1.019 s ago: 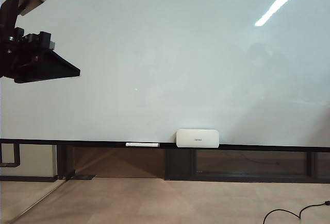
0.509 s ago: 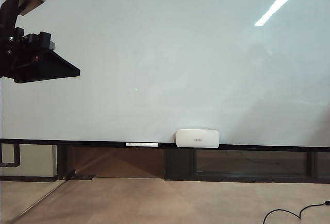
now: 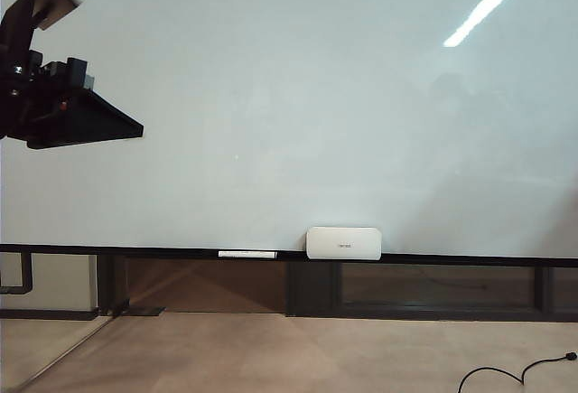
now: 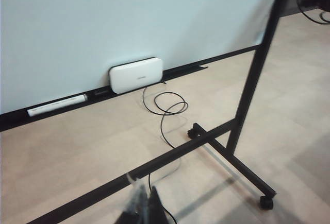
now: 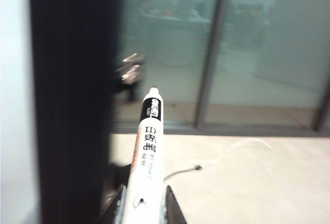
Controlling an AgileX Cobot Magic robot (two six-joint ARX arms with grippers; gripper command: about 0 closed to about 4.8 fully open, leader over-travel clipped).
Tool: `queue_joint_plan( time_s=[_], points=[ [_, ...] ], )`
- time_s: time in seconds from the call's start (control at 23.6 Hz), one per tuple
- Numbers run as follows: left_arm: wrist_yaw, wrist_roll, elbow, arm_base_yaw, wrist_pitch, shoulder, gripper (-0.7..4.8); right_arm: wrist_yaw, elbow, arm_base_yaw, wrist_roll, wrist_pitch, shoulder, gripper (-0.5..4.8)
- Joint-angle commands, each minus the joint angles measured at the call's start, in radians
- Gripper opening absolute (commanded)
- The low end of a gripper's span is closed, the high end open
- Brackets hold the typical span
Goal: Reach to the right to find the marker pen, pick it up, and write the number 12 on the whiteboard.
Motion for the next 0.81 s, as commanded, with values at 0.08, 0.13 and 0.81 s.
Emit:
queue_joint_plan(
  time_s=[0.08,0.13,0.81],
  points=[
    [0.033,0.004,0.005,0.002,0.013,-0.002,-0.05,0.039,-0.016,-0.010,0.010,-0.044,-0.078,-0.02],
    [0.043,0.003,0.014,0.002,0.011,-0.002,-0.05,0.039,-0.020,-0.010,0.009,-0.120,-0.109,-0.02],
    [0.209,-0.205,0.103,0.000,-0.002,-0.112,-0.05,0.147,-0.624,0.009,0.039,-0.214,-0.675,-0.02]
  ],
)
